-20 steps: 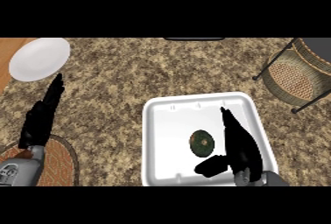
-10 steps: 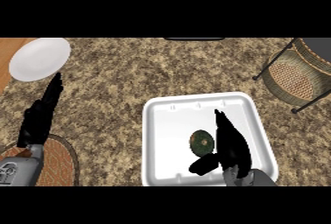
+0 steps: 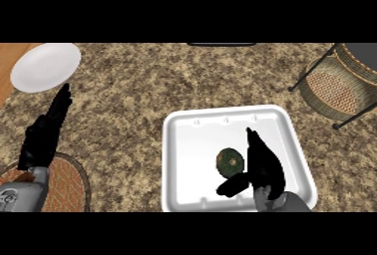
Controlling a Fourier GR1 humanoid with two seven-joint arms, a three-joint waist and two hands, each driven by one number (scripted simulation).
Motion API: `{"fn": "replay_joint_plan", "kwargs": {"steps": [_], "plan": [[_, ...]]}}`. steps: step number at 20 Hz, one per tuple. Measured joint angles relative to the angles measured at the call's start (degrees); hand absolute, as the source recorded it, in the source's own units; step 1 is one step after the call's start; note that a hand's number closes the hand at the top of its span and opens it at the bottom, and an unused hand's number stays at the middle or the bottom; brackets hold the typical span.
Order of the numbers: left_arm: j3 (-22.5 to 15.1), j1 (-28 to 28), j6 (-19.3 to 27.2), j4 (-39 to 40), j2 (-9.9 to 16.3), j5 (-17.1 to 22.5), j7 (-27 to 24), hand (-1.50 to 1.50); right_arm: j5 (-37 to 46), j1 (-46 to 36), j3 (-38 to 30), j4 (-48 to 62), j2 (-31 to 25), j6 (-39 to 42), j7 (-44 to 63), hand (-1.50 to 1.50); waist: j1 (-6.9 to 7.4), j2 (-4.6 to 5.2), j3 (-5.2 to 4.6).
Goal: Pick the squash from the tray and place it in the tiered basket
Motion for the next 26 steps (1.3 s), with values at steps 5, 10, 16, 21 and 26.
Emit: {"fn": "replay_joint_plan", "kwargs": {"steps": [5, 10, 16, 21, 26], "plan": [[0.4, -1.5, 0.1, 2.0, -1.2, -1.5, -0.5, 0.0, 1.5, -0.7, -1.8, 5.2, 3.7, 0.4, -2.5, -1.5, -0.03, 0.08, 0.0], [0.9, 0.2, -0.7, 0.4, -1.9, -2.0, -0.6, 0.0, 1.7, -1.9, -3.6, 9.3, 6.2, 0.4, -3.9, -1.5, 0.12, 0.05, 0.01], [2.5, -0.2, -1.7, 2.7, -2.6, -2.6, -2.5, 0.0, -0.9, -2.0, -4.9, 12.2, 6.9, 1.8, -5.7, 1.5, -0.05, -0.1, -0.21], [1.5, -0.2, -1.0, 0.8, -4.0, -4.1, -0.9, 0.0, 1.5, -4.6, -3.2, 15.3, 5.7, 5.0, -7.6, 1.5, -0.09, -0.44, -0.56], [2.6, -0.4, -1.7, 1.9, -4.5, -4.6, -1.5, 0.0, 1.0, -4.2, -3.0, 14.4, 6.5, 3.1, -8.4, 1.5, -0.12, -0.33, -0.4]]}}
